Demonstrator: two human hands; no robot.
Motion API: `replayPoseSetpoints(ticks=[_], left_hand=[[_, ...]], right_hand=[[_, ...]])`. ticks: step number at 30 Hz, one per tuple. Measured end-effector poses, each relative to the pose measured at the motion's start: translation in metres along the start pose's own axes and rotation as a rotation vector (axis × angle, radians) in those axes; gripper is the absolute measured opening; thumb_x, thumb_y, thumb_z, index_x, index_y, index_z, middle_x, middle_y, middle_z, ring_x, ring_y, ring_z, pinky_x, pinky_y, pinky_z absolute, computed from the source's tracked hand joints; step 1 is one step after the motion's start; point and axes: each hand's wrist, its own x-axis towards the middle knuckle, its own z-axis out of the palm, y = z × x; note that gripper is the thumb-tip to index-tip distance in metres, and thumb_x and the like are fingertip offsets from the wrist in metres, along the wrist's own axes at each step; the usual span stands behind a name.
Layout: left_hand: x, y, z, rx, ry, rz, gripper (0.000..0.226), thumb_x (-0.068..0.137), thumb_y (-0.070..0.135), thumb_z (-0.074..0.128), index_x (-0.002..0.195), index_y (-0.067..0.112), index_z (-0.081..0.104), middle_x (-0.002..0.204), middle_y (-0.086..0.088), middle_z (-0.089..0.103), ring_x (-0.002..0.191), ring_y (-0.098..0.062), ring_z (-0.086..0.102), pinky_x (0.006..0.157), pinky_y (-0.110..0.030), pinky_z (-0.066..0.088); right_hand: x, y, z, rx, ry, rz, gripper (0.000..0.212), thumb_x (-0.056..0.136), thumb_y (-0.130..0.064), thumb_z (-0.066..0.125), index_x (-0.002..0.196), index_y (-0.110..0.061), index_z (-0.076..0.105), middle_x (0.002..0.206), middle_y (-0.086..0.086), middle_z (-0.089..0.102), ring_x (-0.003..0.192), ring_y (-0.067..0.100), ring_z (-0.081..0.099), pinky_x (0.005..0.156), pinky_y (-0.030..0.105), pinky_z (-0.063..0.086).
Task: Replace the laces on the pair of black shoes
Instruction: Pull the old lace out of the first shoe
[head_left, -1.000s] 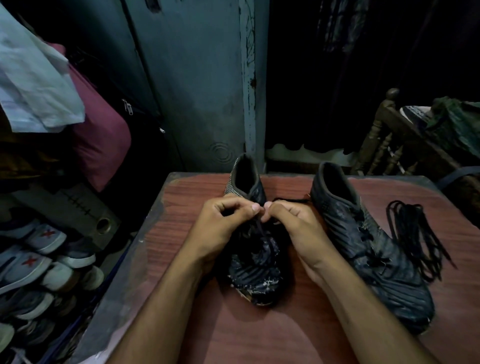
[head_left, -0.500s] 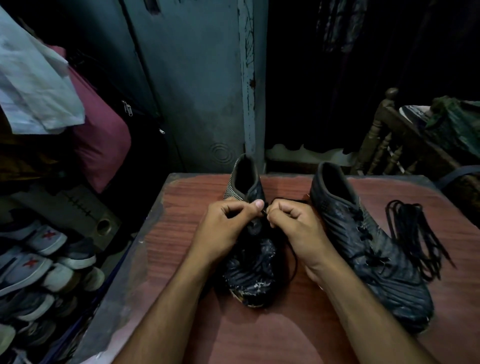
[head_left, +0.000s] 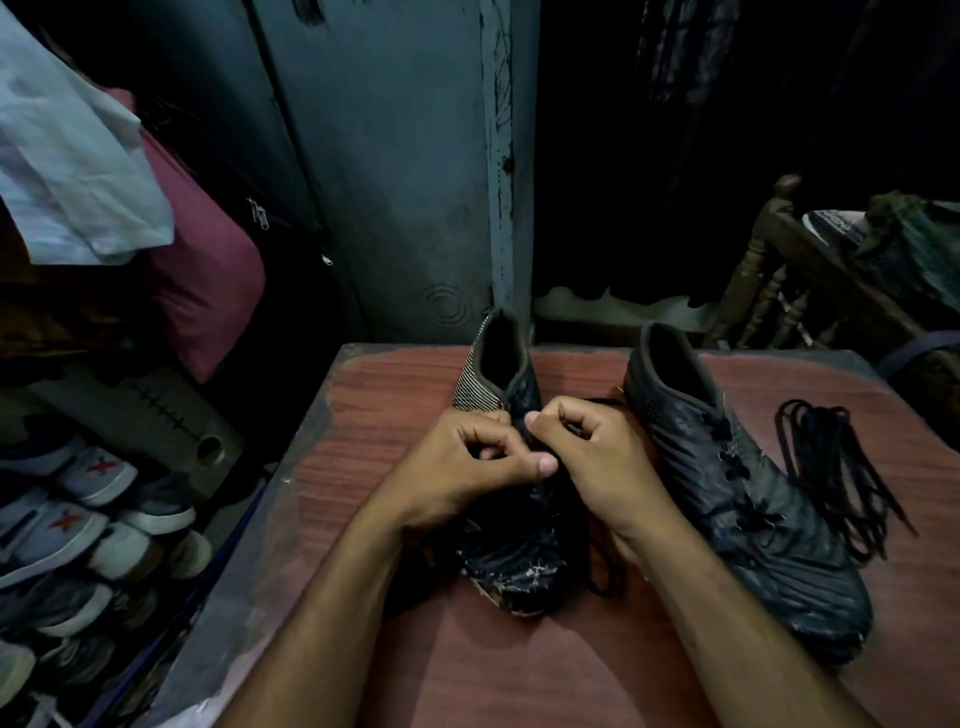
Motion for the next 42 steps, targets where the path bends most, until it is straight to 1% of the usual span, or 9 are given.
replayPoseSetpoints(ticks=[6, 13, 16, 19, 24, 26, 31, 38, 42], left_hand=[[0.005, -0.001, 0.009, -0.094, 0.240, -0.137, 0.050, 0.090, 0.058, 0.068, 0.072, 0.012, 0.078, 0.060, -0.017, 0.063, 0.057, -0.013, 0.053, 0.061, -0.029, 0.039], [0.010, -0.014, 0.006, -0.089, 0.323, -0.086, 0.019, 0.085, 0.038, 0.072, 0.081, 0.021, 0.067, 0.070, -0.019, 0.054, 0.066, -0.020, 0.048, 0.065, -0.036, 0.039], [0.012, -0.018, 0.001, -0.046, 0.453, -0.045, 0.006, 0.090, 0.018, 0.069, 0.089, 0.024, 0.068, 0.073, -0.003, 0.057, 0.069, -0.012, 0.052, 0.067, -0.031, 0.043], [0.010, -0.011, -0.004, -0.029, 0.542, 0.052, 0.008, 0.092, 0.032, 0.064, 0.093, 0.026, 0.069, 0.083, 0.002, 0.067, 0.074, -0.008, 0.058, 0.069, -0.031, 0.046], [-0.006, 0.015, -0.003, 0.015, -0.073, 0.164, 0.048, 0.084, 0.029, 0.076, 0.129, 0.022, 0.061, 0.110, 0.004, 0.071, 0.095, -0.005, 0.065, 0.085, -0.021, 0.048], [-0.006, 0.012, 0.000, 0.172, -0.130, 0.126, 0.062, 0.075, 0.020, 0.091, 0.128, 0.031, 0.060, 0.106, 0.006, 0.074, 0.099, -0.005, 0.069, 0.091, -0.022, 0.049], [0.000, 0.007, 0.003, 0.079, 0.109, 0.107, 0.006, 0.094, 0.016, 0.069, 0.097, 0.019, 0.073, 0.084, 0.000, 0.069, 0.081, -0.006, 0.059, 0.076, -0.028, 0.048], [-0.005, 0.010, -0.035, -0.170, 0.646, 0.267, 0.030, 0.076, 0.024, 0.044, 0.055, 0.005, 0.054, 0.060, -0.001, 0.050, 0.068, -0.023, 0.042, 0.069, -0.040, 0.033], [-0.003, 0.009, -0.039, -0.272, 0.799, 0.247, 0.040, 0.085, 0.040, 0.046, 0.054, 0.014, 0.043, 0.060, -0.002, 0.038, 0.068, -0.022, 0.044, 0.073, -0.042, 0.038]], right_hand=[[-0.001, -0.005, -0.004, 0.030, 0.167, 0.011, 0.048, 0.067, -0.046, 0.062, 0.064, 0.001, 0.060, 0.071, 0.030, 0.060, 0.064, 0.018, 0.050, 0.064, 0.035, 0.042], [0.000, -0.021, -0.016, 0.224, 0.453, -0.143, 0.031, 0.075, -0.039, 0.061, 0.061, -0.012, 0.062, 0.064, 0.006, 0.058, 0.065, 0.020, 0.050, 0.065, 0.038, 0.042], [-0.006, -0.031, -0.015, 0.276, 0.408, -0.142, 0.027, 0.080, -0.038, 0.065, 0.058, -0.022, 0.060, 0.057, -0.001, 0.048, 0.056, 0.020, 0.040, 0.054, 0.036, 0.033], [-0.012, -0.040, -0.006, 0.415, 0.260, -0.150, 0.028, 0.088, -0.022, 0.064, 0.061, -0.022, 0.057, 0.049, -0.008, 0.038, 0.042, 0.009, 0.029, 0.041, 0.021, 0.023], [-0.019, -0.048, 0.009, 0.380, 0.210, -0.225, 0.019, 0.093, -0.017, 0.070, 0.074, -0.019, 0.068, 0.053, -0.003, 0.053, 0.042, 0.007, 0.039, 0.041, 0.021, 0.033], [-0.020, -0.051, 0.008, 0.422, 0.292, -0.213, 0.017, 0.092, -0.011, 0.068, 0.076, -0.008, 0.064, 0.054, -0.001, 0.057, 0.040, 0.007, 0.040, 0.039, 0.020, 0.034], [-0.016, -0.051, 0.003, 0.347, 0.258, -0.231, 0.012, 0.085, -0.019, 0.068, 0.079, -0.009, 0.068, 0.060, -0.004, 0.066, 0.051, 0.004, 0.053, 0.053, 0.015, 0.045], [-0.005, -0.014, -0.001, 0.035, 0.268, -0.150, 0.011, 0.091, -0.027, 0.073, 0.081, -0.023, 0.071, 0.074, -0.004, 0.071, 0.070, 0.012, 0.066, 0.070, 0.038, 0.057], [-0.005, -0.004, 0.003, -0.268, 0.197, -0.150, 0.012, 0.087, -0.016, 0.076, 0.085, -0.025, 0.070, 0.075, -0.008, 0.068, 0.066, 0.002, 0.060, 0.067, 0.027, 0.053]])
